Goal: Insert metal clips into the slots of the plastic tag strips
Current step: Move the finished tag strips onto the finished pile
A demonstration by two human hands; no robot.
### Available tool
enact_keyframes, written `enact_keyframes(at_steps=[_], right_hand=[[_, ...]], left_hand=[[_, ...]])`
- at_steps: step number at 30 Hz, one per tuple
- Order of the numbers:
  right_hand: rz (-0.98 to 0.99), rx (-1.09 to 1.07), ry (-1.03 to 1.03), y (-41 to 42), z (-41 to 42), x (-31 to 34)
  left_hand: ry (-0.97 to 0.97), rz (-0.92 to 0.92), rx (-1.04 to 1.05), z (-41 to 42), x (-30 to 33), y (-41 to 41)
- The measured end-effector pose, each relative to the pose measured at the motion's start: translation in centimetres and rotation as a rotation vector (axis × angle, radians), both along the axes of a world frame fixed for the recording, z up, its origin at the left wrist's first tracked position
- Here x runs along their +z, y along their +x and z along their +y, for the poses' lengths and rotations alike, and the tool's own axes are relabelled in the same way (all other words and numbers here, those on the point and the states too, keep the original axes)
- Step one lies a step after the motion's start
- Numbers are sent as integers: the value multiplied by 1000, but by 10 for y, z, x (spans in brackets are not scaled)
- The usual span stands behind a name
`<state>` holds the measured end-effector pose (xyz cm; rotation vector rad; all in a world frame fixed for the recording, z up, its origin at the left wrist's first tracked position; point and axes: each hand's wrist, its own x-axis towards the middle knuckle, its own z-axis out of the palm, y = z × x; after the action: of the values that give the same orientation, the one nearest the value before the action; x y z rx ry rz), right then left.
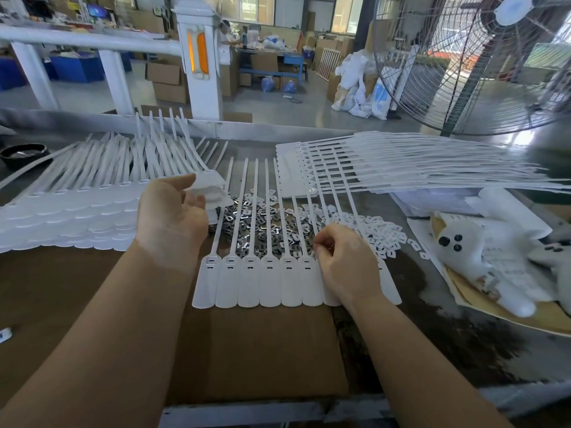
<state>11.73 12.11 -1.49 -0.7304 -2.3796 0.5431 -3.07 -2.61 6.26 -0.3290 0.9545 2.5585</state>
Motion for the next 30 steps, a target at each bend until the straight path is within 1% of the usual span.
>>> enact_keyframes(at_steps=[7, 16, 22, 30], right_hand=[[2, 1, -2, -1, 0, 1], [10, 4, -2, -1, 0, 1], [5, -3, 10, -2, 0, 0], [17, -5, -9, -1, -1, 1]], left_hand=[[107, 20, 47, 3, 4, -3], [116, 69, 20, -1, -1, -16], [133, 21, -90, -7, -4, -21], [81, 91, -221, 3, -5, 2]])
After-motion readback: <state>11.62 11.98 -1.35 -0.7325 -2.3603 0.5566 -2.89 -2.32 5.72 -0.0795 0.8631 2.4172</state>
